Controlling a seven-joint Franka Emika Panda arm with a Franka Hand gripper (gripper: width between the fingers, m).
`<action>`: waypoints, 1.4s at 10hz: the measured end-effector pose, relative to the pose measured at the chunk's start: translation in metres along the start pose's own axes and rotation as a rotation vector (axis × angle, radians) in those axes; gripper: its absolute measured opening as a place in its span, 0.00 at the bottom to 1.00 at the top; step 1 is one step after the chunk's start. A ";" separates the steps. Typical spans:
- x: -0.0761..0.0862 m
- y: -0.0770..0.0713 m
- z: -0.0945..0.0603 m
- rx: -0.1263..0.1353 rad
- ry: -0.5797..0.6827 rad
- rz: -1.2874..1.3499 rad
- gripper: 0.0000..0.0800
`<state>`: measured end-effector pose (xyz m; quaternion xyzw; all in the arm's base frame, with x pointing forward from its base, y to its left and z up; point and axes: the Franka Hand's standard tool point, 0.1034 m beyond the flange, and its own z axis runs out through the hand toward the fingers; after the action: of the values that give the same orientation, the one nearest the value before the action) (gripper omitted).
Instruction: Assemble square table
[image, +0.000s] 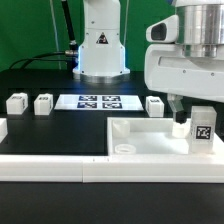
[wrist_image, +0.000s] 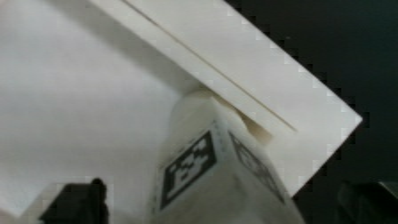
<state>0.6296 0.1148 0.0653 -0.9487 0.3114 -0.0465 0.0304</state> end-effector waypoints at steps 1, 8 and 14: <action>0.006 0.001 -0.001 0.012 0.022 -0.123 0.81; 0.008 -0.002 0.000 0.025 0.052 -0.265 0.36; 0.007 0.006 0.001 -0.001 0.023 0.532 0.36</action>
Offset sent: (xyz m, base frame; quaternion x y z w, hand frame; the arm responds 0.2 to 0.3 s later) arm 0.0000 0.0000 0.0000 0.0000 0.0000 -0.1296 0.9916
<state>0.6319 0.1061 0.0645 -0.8330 0.5500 -0.0476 0.0375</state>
